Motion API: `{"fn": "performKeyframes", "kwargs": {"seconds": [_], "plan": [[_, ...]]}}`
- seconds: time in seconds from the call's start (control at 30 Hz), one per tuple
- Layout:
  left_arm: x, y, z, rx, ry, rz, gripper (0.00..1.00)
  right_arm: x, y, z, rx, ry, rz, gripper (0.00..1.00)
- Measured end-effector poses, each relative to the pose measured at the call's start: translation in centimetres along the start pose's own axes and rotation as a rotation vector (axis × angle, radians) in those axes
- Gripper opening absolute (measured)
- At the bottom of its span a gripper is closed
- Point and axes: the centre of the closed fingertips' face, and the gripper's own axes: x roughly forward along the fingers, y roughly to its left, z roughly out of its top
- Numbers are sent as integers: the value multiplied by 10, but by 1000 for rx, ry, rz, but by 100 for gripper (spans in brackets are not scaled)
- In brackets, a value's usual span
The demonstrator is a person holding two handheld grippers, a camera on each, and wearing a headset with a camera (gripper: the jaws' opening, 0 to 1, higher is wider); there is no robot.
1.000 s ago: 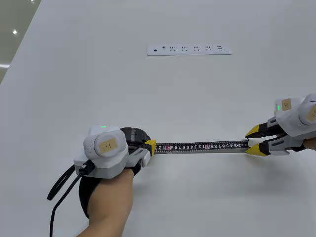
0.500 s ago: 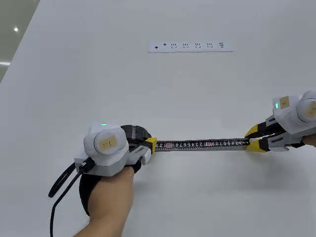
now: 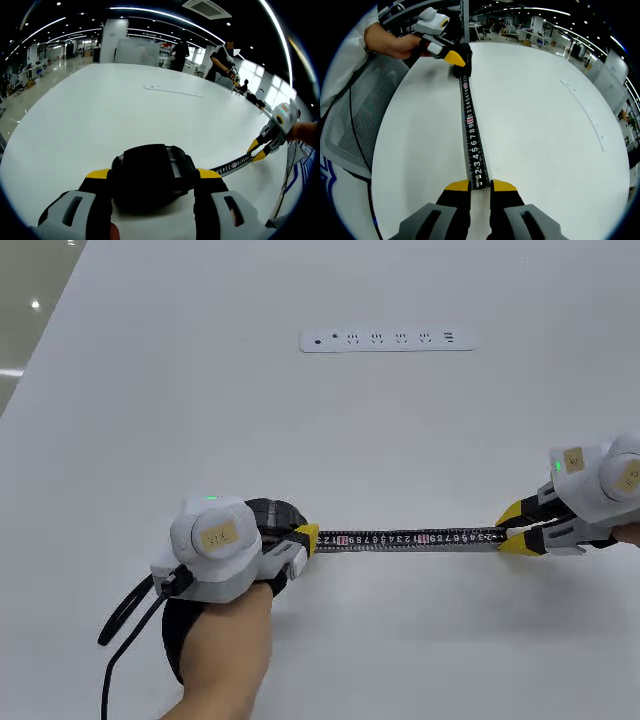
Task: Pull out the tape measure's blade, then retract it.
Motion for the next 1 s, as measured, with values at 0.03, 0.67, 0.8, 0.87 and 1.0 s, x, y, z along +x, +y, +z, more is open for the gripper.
{"fn": "performKeyframes", "kwargs": {"seconds": [0.03, 0.67, 0.8, 0.87, 1.0], "plan": [[0, 0, 0, -1, -2, 0, 62, 0, 0, 0, 4, 0, -4, 10], [-1, 1, -1, -1, 10, -4, 60, 1, -1, 0, 12, 3, 4, 9], [0, 1, -1, 1, 17, -4, 59, 1, -2, -1, 11, 3, 5, 9], [0, 1, -1, -1, 21, -10, 59, 1, -2, -1, 12, 2, 5, 9], [-1, 1, -1, -6, 21, -10, 59, 1, -1, 1, 9, 1, 7, 9]]}}
